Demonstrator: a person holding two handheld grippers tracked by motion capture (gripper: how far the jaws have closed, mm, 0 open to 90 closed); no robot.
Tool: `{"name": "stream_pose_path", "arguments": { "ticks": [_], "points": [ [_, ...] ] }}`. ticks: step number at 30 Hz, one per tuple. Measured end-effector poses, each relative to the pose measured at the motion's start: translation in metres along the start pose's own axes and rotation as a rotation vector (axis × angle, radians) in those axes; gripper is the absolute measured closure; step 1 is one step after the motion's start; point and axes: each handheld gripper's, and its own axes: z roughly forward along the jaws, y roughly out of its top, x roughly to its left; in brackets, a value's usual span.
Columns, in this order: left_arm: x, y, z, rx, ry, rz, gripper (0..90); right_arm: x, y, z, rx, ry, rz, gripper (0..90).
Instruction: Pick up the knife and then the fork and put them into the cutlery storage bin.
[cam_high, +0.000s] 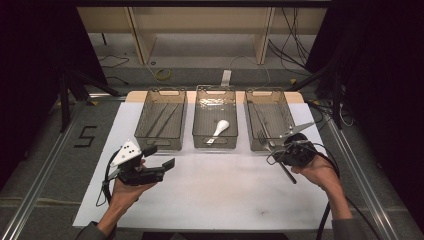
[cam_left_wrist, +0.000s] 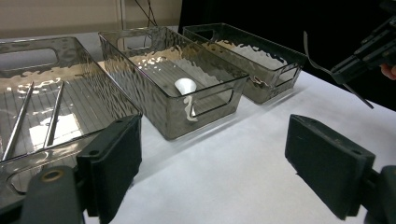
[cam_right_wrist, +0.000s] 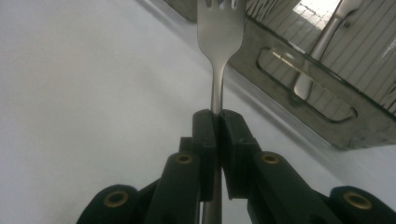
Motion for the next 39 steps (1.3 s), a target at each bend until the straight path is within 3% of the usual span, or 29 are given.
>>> {"name": "stream_pose_path", "arguments": {
  "ticks": [39],
  "points": [
    [0.0,0.0,0.0,-0.004,-0.001,0.001,18.3,-0.022,0.054,0.002,-0.106,0.009,0.058,85.5]
  ]
}}
